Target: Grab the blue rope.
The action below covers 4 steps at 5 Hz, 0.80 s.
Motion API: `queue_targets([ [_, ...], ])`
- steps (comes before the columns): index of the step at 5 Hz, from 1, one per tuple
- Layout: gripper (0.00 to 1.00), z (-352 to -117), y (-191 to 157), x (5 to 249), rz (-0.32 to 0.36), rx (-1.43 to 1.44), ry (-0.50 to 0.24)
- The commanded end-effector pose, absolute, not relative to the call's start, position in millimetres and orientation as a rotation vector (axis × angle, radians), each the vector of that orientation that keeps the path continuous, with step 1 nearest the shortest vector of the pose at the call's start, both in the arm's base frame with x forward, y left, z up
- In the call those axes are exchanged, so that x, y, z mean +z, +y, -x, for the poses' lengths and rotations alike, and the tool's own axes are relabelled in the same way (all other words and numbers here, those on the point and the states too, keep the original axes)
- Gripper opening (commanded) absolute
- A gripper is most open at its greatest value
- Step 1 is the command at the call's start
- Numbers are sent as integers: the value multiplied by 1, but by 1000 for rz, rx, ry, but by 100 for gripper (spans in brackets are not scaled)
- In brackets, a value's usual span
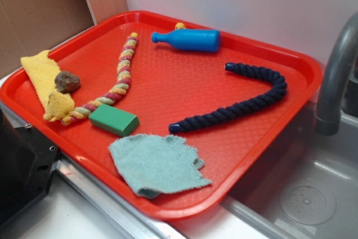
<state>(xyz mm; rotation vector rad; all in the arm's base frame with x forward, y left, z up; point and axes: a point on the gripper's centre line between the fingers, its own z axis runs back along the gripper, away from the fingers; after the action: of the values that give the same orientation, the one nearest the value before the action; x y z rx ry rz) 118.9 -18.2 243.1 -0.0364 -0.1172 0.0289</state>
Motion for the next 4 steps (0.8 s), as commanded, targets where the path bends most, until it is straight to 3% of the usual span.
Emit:
queue_targets([
  [1,100,-119,-18,243,36,29,-117],
  [2,100,-160,-68,221,59,-222,-169],
  [4,100,-160,-68,221,59,-222,-169],
])
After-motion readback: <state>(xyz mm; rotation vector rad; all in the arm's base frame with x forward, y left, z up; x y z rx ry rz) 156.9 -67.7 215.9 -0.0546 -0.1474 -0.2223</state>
